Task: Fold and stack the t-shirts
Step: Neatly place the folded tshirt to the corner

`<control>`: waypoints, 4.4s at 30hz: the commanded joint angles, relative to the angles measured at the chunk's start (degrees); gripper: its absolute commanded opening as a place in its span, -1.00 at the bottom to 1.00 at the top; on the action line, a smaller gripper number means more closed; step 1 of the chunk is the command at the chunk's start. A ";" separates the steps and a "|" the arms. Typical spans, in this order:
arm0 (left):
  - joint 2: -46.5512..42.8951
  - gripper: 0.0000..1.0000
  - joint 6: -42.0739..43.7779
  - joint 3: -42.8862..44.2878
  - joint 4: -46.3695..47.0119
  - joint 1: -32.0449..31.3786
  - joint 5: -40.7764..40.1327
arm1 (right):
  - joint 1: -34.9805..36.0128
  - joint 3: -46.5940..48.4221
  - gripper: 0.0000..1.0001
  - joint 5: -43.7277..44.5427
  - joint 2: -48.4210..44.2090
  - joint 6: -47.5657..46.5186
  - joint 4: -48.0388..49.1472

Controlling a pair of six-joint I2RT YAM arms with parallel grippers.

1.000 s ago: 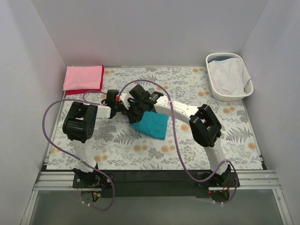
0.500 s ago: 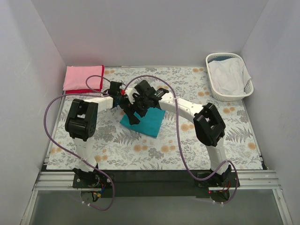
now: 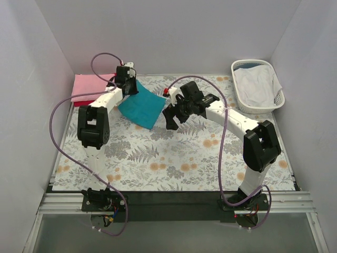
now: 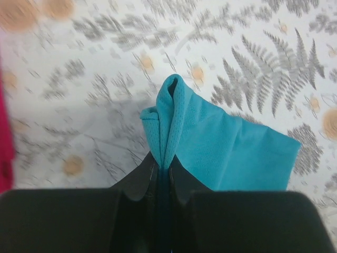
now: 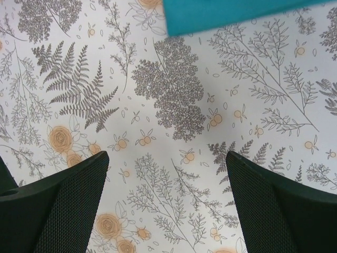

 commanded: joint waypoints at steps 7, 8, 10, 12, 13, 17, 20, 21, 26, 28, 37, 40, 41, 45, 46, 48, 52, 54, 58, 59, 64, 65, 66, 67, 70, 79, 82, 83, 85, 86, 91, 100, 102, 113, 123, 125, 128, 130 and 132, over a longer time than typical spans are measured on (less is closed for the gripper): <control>6.04 -1.00 12.19 19.19 -0.62 5.23 -5.78 | -0.23 -1.12 0.97 -1.26 -0.55 -0.72 1.67; 7.35 -1.00 13.41 20.70 -0.62 5.67 -6.30 | -0.23 -1.04 0.97 -1.52 -0.37 -0.55 1.67; 8.06 -1.00 14.65 23.52 -0.71 6.02 -6.39 | -0.23 -0.69 0.97 -1.70 0.16 -0.54 1.76; 8.33 -1.00 17.46 26.25 -0.71 6.29 -5.87 | -0.23 -0.25 0.97 -1.70 0.33 -0.46 1.67; 8.24 -1.00 18.51 26.69 -0.62 6.29 -6.04 | -0.23 -0.16 0.97 -1.62 0.33 -0.46 1.58; 7.19 -1.00 21.95 27.75 -0.80 6.64 -6.30 | -0.23 -0.33 0.97 -2.05 0.51 -0.19 1.67; 5.61 -1.00 23.27 27.14 -0.62 6.99 -6.57 | -0.23 -0.42 0.97 -2.14 0.68 -0.11 1.67; 5.17 -1.00 23.27 26.35 -0.53 7.08 -6.57 | -0.23 -0.42 0.97 -2.14 0.51 -0.19 1.58; 1.48 -1.00 23.36 24.50 1.31 7.17 -6.57 | -0.23 -1.03 0.97 -1.97 0.33 -0.11 1.67; 0.78 -1.00 23.18 25.02 1.23 7.17 -6.22 | -0.23 -1.21 0.97 -1.97 0.33 -0.19 1.58; -2.30 -1.00 23.71 25.46 -0.80 7.17 -4.81 | -0.23 -0.86 0.97 -2.14 1.12 0.33 1.58; -2.92 -1.00 24.06 25.20 -0.88 7.17 -4.72 | -0.23 -0.51 0.97 -2.23 1.48 0.60 1.67; -3.09 -1.00 24.06 25.11 -0.88 7.17 -4.81 | -0.23 -0.51 0.97 -2.14 1.48 0.51 1.58; -3.71 -1.00 24.41 24.94 -0.88 7.17 -4.55 | -0.14 -0.42 0.97 -2.14 1.56 0.60 1.49; -4.06 -1.00 24.67 24.94 -0.80 7.17 -4.63 | -0.14 -0.51 0.97 -2.06 1.56 0.51 1.49; -4.32 -1.00 24.94 24.67 -0.88 7.17 -4.55 | -0.14 -0.77 0.97 -1.97 1.48 0.60 1.58; -5.29 -1.00 25.73 23.62 -1.24 7.17 -4.11 | -0.14 -0.95 0.97 -1.88 1.56 0.51 1.58; -5.99 -1.00 26.69 22.83 -1.06 7.17 -4.28 | -0.14 -0.86 0.97 -2.05 1.65 0.51 1.49; -7.05 -1.00 28.63 20.37 0.34 7.17 -4.55 | -0.14 -0.77 0.97 -2.41 1.83 0.51 1.58; -7.22 -1.00 28.98 20.19 0.52 7.17 -4.46 | -0.14 -0.86 0.97 -2.41 1.91 0.51 1.50; -8.28 -1.00 31.00 17.29 3.24 7.69 -4.55 | -0.14 -0.42 0.97 -2.58 2.36 0.51 1.50; -8.11 -1.00 31.44 17.12 3.33 7.69 -4.81 | -0.14 -0.42 0.97 -2.58 2.35 0.51 1.41; -8.02 -1.00 31.97 17.11 3.51 7.87 -4.99 | -0.14 -0.42 0.97 -2.76 2.53 0.51 1.41; -7.67 -1.00 32.14 17.11 3.51 7.96 -4.99 | -0.14 -0.42 0.97 -2.84 2.44 0.42 1.41; -7.40 -1.00 32.41 17.20 3.51 8.57 -4.99 | -0.14 -0.33 0.97 -3.02 2.71 0.51 1.49; -6.35 -1.00 33.20 18.25 3.69 9.80 -4.11 | 0.12 0.11 0.97 -3.11 3.32 0.60 1.41; -6.70 -1.00 33.99 18.26 3.86 9.89 -3.41 | 0.21 -0.16 0.97 -2.76 3.15 0.60 1.32; -6.79 -1.00 34.86 18.26 4.04 9.80 -3.14 | 0.12 -0.33 0.96 -2.67 3.15 0.60 1.41; -6.70 -1.00 35.40 18.78 4.21 9.89 -2.88 | 0.12 -0.33 0.97 -2.76 3.23 0.60 1.41; -6.70 -1.00 35.66 18.87 4.13 9.89 -2.62 | 0.12 -0.33 0.96 -2.76 3.15 0.60 1.32; -6.09 -1.00 37.07 19.05 4.04 12.35 -2.26 | 0.38 0.37 0.97 -2.76 3.85 0.69 1.14; -2.04 -1.00 38.73 21.86 2.63 15.34 1.95 | 0.74 0.72 0.96 -2.76 4.73 0.60 1.06; -1.08 -1.00 39.88 22.04 2.28 15.69 3.01 | 0.91 0.72 0.97 -2.93 4.90 0.60 1.06; 4.28 -1.00 42.87 23.61 3.42 17.36 5.30 | 1.35 1.34 0.97 -3.11 6.66 0.69 0.70; 8.07 -1.00 44.53 28.10 5.88 20.96 5.03 | 1.70 1.60 0.97 -3.02 7.72 0.77 0.70; 8.33 -1.00 45.77 28.10 6.23 21.40 5.47 | 1.88 1.69 0.97 -3.02 8.07 0.77 0.70; 8.94 -1.00 46.65 28.01 6.23 21.93 6.17 | 2.23 1.95 0.97 -3.02 8.51 0.77 0.62; 9.82 -1.00 47.17 27.93 6.41 22.37 6.53 | 2.49 2.04 0.97 -2.85 8.94 0.77 0.53; 10.70 -1.00 47.35 27.57 7.46 22.72 7.05 | 2.76 2.30 0.97 -2.76 9.12 0.69 0.35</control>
